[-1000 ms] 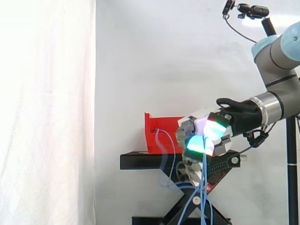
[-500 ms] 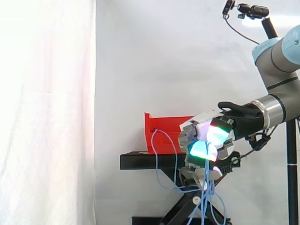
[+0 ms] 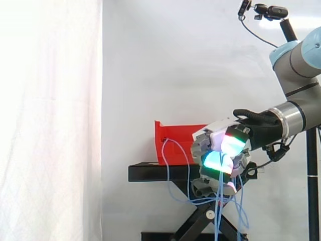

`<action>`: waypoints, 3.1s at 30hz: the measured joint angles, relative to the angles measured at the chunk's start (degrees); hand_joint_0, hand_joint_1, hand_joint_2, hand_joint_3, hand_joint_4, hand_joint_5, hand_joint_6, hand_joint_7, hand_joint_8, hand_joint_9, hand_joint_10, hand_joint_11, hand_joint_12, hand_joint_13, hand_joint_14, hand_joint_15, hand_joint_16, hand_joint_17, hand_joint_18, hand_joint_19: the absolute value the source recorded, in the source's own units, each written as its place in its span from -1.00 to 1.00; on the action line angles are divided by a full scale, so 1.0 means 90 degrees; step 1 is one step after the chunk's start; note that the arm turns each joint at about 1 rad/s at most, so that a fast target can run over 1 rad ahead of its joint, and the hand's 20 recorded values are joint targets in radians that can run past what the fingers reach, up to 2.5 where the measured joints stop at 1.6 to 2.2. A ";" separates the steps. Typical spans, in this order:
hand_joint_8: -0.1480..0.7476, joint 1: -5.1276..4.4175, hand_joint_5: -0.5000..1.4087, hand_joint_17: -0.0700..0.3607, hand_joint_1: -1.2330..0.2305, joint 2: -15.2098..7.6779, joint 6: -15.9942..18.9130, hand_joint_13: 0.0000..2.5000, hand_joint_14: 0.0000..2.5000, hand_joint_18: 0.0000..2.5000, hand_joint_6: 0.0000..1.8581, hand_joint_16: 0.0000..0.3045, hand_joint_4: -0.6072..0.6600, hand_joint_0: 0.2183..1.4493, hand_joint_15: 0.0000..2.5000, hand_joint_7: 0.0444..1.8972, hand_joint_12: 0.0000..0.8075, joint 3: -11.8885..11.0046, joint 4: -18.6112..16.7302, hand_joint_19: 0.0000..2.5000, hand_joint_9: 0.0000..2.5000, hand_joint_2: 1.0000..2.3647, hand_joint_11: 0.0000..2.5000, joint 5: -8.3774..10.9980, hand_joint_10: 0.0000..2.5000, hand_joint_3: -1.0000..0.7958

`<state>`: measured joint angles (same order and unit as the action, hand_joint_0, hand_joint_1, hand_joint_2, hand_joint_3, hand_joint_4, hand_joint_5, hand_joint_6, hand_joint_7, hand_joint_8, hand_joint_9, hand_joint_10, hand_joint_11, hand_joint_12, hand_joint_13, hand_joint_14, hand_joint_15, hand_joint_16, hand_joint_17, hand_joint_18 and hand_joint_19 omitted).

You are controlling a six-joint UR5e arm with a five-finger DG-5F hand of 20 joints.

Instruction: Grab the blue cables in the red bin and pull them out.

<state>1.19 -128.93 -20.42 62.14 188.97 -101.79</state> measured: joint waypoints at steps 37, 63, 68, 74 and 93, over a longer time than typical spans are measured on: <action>-0.09 0.0002 0.26 -0.14 -0.26 0.0004 0.0008 0.04 -0.16 -0.17 -0.35 -0.66 0.04 -0.21 0.09 -0.41 -0.25 -0.0010 -0.0274 -0.19 -0.21 -1.00 -0.22 -0.0018 -0.98 -1.00; -0.15 0.0014 0.13 -0.20 -0.64 0.0002 0.0009 0.05 -0.32 -0.22 0.01 -0.70 0.01 0.04 0.22 -0.50 -0.33 -0.0011 -0.0266 -0.16 -0.23 -1.00 -0.17 -0.0009 -0.98 -1.00; -0.15 0.0021 0.10 -0.20 -0.66 0.0004 0.0013 0.04 -0.32 -0.22 0.06 -0.70 0.02 0.05 0.22 -0.53 -0.30 -0.0012 -0.0265 -0.16 -0.24 -1.00 -0.16 -0.0008 -0.98 -1.00; -0.15 0.0023 0.05 -0.19 -0.70 0.0003 0.0013 0.03 -0.31 -0.22 0.13 -0.69 0.06 0.06 0.21 -0.57 -0.32 -0.0012 -0.0265 -0.16 -0.25 -1.00 -0.16 -0.0009 -0.98 -1.00; -0.15 0.0024 -0.10 -0.17 -0.82 0.0000 0.0018 -0.01 -0.32 -0.25 0.20 -0.68 0.17 0.03 0.22 -0.63 -0.29 -0.0015 -0.0273 -0.17 -0.33 -1.00 -0.16 -0.0012 -0.98 -1.00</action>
<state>1.41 -128.93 -20.26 62.01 186.51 -101.90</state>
